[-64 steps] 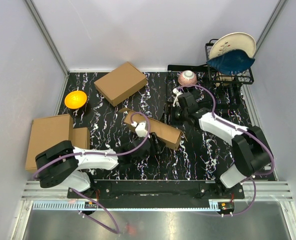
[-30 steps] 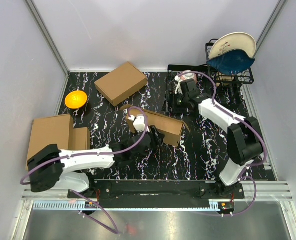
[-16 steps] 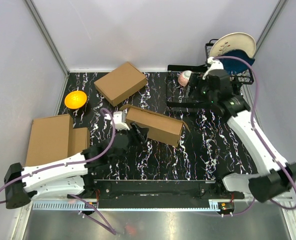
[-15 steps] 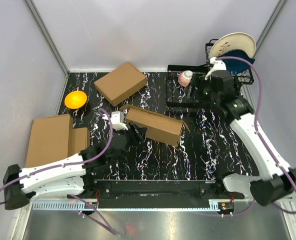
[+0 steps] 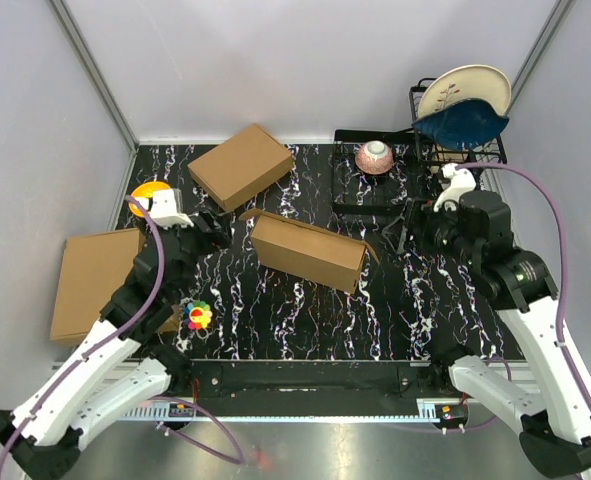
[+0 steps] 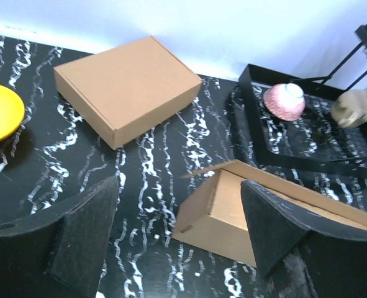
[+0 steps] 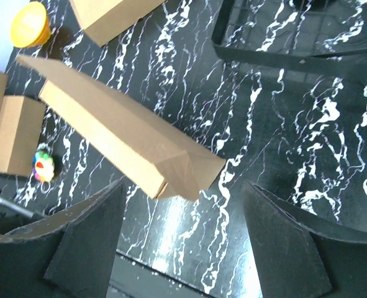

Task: Fold the paper box
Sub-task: Adjust the paper box at the center of the board.

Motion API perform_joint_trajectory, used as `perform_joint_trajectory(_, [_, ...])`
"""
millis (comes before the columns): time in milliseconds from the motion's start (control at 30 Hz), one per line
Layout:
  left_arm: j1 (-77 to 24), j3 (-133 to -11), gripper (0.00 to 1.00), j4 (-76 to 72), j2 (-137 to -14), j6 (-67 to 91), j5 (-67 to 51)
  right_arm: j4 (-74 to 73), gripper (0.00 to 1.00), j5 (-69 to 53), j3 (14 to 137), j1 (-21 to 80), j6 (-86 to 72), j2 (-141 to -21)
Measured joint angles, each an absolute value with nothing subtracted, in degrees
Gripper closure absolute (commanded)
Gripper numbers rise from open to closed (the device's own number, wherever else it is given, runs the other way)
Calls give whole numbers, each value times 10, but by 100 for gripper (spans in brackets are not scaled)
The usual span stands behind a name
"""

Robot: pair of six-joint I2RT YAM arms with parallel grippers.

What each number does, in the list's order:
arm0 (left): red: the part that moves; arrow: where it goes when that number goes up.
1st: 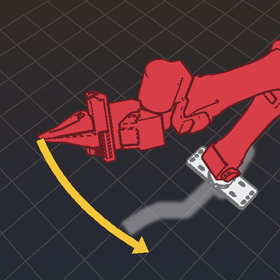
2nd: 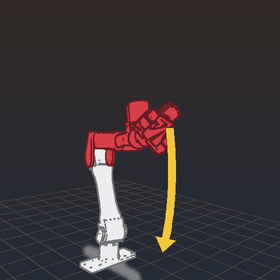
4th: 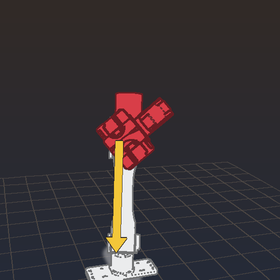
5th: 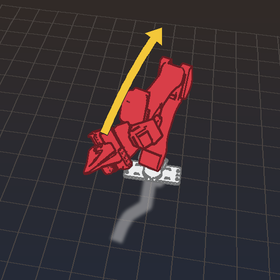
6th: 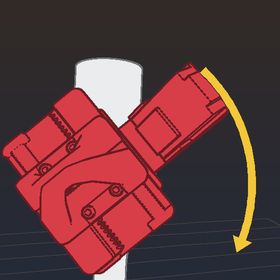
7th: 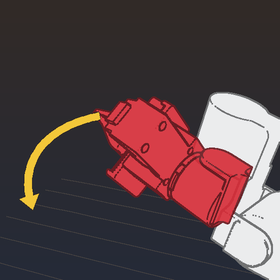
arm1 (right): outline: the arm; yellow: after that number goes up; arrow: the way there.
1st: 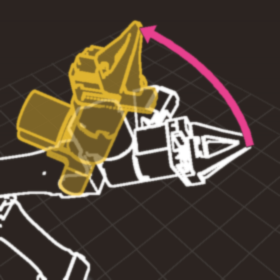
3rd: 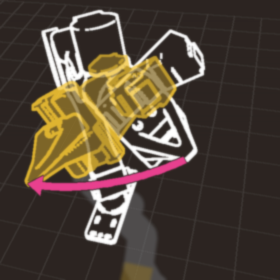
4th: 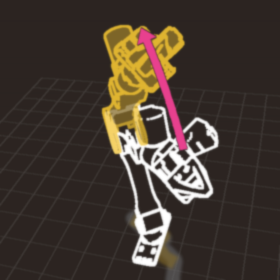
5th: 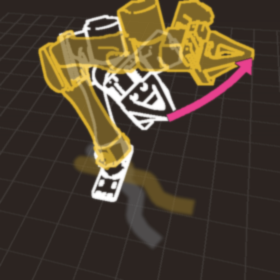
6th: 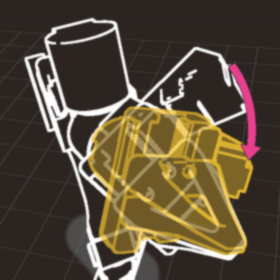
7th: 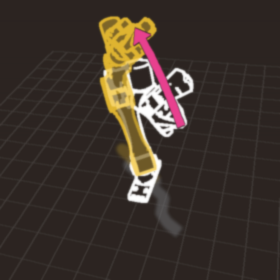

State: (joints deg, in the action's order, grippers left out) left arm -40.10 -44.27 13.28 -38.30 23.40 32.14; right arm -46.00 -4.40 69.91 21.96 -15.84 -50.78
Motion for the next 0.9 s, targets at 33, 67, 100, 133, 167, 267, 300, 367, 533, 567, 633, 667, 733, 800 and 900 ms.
perform_joint_trajectory(33, [-367,-448,18,140,-386,221,287,-466,20,-51,697,220,-159,-500])
perform_joint_trajectory(67, [-342,-453,18,145,-392,208,257,-470,20,-58,693,220,-159,-492])
perform_joint_trajectory(100, [-324,-456,17,146,-396,198,234,-475,21,-65,690,220,-159,-486])
perform_joint_trajectory(133, [-304,-459,16,150,-404,186,203,-479,21,-70,688,220,-159,-482])
perform_joint_trajectory(167, [-292,-460,16,152,-408,175,179,-482,21,-74,685,220,-159,-477])
perform_joint_trajectory(267, [-275,-461,14,155,-424,149,126,-492,20,-95,678,220,-160,-467])
perform_joint_trajectory(300, [-273,-461,14,154,-426,144,114,-495,20,-101,676,221,-160,-465])
perform_joint_trajectory(367, [-271,-461,14,146,-429,135,96,-499,20,-112,669,226,-157,-465])
perform_joint_trajectory(533, [-260,-468,13,128,-456,115,65,-500,21,-115,642,241,-147,-470])
perform_joint_trajectory(567, [-257,-468,13,126,-461,111,58,-500,21,-114,636,242,-146,-474])
perform_joint_trajectory(633, [-248,-468,13,124,-467,106,46,-499,23,-112,628,243,-145,-483])
perform_joint_trajectory(667, [-241,-468,13,123,-468,103,39,-494,23,-111,622,243,-144,-488])
perform_joint_trajectory(733, [-225,-468,13,121,-467,103,23,-483,26,-110,612,244,-143,-497])
perform_joint_trajectory(800, [-208,-468,13,117,-467,103,8,-472,29,-110,607,245,-143,-506])
perform_joint_trajectory(900, [-189,-468,13,107,-468,103,-12,-446,32,-110,607,250,-139,-528])
